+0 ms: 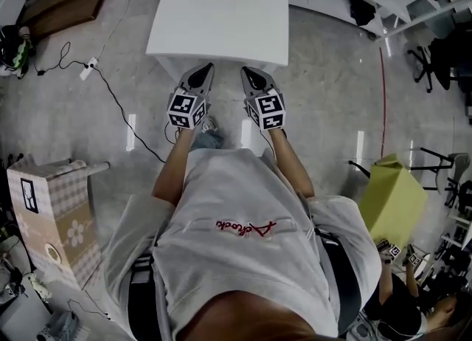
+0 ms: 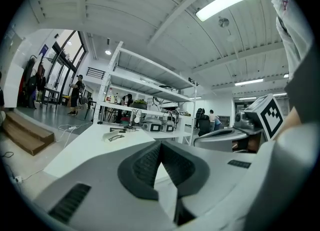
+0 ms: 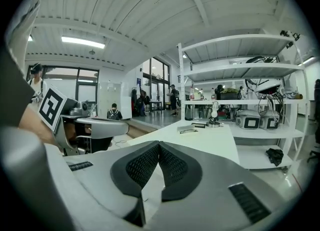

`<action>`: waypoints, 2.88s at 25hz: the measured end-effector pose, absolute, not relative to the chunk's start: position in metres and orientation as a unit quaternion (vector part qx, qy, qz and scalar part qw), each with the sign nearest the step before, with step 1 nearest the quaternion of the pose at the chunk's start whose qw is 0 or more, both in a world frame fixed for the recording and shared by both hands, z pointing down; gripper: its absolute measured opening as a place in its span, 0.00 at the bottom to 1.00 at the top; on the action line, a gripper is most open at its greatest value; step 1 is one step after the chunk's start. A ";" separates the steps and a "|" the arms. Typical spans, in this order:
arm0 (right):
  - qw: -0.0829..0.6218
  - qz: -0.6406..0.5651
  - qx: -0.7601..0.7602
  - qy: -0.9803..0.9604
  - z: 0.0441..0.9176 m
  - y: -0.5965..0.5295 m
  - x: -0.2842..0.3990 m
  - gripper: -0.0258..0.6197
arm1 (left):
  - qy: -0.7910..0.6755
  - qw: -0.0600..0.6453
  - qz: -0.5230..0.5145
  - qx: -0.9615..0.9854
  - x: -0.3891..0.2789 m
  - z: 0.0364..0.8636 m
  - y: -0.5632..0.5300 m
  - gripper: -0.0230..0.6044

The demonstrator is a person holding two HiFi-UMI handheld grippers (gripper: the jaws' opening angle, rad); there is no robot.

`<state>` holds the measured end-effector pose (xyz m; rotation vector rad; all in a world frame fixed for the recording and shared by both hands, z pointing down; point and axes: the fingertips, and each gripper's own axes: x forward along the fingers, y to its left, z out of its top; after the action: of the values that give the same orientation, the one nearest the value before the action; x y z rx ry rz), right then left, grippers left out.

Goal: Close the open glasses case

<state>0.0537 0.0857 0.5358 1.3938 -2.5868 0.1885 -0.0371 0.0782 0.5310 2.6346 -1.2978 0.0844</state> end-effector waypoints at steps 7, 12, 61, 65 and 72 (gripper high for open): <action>0.104 0.066 0.482 -0.868 0.532 0.033 0.032 0.08 | -0.428 0.111 0.029 0.896 -0.057 0.532 0.026 0.08; 0.109 0.071 0.489 -0.862 0.532 -0.004 0.016 0.08 | -0.421 0.120 0.029 0.898 -0.074 0.535 -0.010 0.08; 0.128 0.124 0.439 -0.880 0.574 -0.208 0.028 0.08 | -0.476 0.164 0.052 0.862 -0.071 0.565 -0.213 0.08; 0.129 0.126 0.430 -0.885 0.575 -0.225 0.035 0.08 | -0.482 0.169 0.054 0.858 -0.063 0.565 -0.230 0.08; 0.127 0.143 0.407 -0.893 0.579 -0.240 0.051 0.08 | -0.508 0.175 0.057 0.842 -0.057 0.572 -0.247 0.08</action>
<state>0.0514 -0.2398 0.5795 1.1837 -2.5996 0.4153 -0.0570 -0.2471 0.5722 2.3840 -1.4384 0.1624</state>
